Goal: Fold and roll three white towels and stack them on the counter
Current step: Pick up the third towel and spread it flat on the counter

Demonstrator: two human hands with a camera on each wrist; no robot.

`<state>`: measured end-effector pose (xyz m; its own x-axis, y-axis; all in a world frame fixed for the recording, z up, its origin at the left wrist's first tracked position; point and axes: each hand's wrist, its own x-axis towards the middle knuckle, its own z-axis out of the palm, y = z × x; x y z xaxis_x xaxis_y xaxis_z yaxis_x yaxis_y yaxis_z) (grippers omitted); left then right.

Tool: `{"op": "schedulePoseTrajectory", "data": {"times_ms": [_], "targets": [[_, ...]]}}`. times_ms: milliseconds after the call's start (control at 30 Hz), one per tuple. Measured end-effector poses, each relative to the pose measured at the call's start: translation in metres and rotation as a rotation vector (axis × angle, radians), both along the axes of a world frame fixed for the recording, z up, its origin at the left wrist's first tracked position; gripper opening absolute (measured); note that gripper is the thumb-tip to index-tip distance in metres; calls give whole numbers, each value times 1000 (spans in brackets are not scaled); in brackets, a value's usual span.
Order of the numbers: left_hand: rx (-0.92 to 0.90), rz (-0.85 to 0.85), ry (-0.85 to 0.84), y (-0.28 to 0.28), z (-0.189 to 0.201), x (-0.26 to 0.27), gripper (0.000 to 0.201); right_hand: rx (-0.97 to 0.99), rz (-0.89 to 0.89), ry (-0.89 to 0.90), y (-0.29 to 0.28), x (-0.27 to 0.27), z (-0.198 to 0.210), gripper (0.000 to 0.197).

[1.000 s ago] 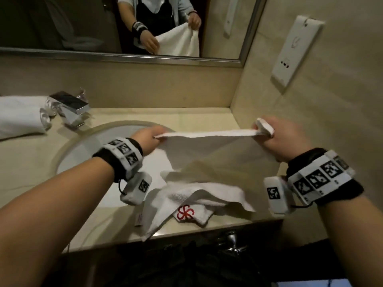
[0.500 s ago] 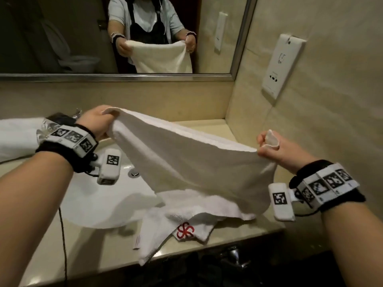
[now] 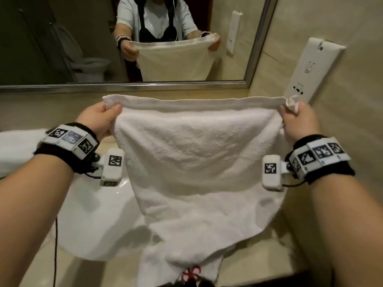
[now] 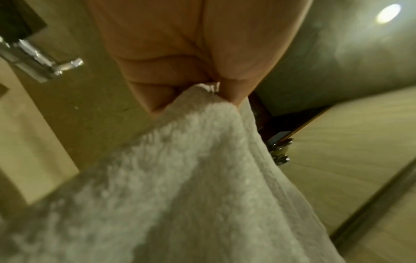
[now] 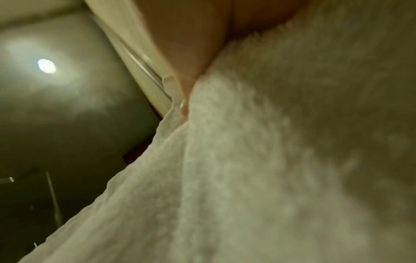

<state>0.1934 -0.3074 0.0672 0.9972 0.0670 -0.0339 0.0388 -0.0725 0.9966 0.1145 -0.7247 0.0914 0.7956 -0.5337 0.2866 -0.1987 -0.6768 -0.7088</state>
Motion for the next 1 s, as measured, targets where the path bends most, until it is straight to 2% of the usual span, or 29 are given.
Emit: {"op": "schedulePoseTrajectory", "data": {"times_ms": [133,267,333,400,467,533,600,700,767,833,900,1000], "targets": [[68,27,94,-5,-22,50,19,21,24,41,2,57,-16,33],[171,69,253,-10,-88,123,29,66,-17,171,0,134,-67,45],[300,70,302,-10,-121,147,39,110,-26,324,-3,158,-96,51],[438,48,353,-9,-154,168,39,94,-19,589,-6,171,-133,54],[417,36,425,-10,-180,177,38,12,27,884,-8,168,-171,54],[446,56,473,-8,-198,184,40,-79,53,1015,-9,165,-193,49],[534,63,497,-3,-203,189,41,-117,6,964,-13,171,-200,45],[611,122,512,0,-201,196,50,-132,-117,781,-22,190,-197,41],[700,118,480,-3,-196,197,48,-122,-130,758,-23,198,-194,39],[769,103,431,-11,-188,192,44,-88,-106,768,-19,199,-192,38],[748,91,378,-18,-177,178,42,-76,-49,746,-10,187,-187,42],[809,25,254,-22,-159,141,41,-204,94,635,8,152,-166,41]]}}
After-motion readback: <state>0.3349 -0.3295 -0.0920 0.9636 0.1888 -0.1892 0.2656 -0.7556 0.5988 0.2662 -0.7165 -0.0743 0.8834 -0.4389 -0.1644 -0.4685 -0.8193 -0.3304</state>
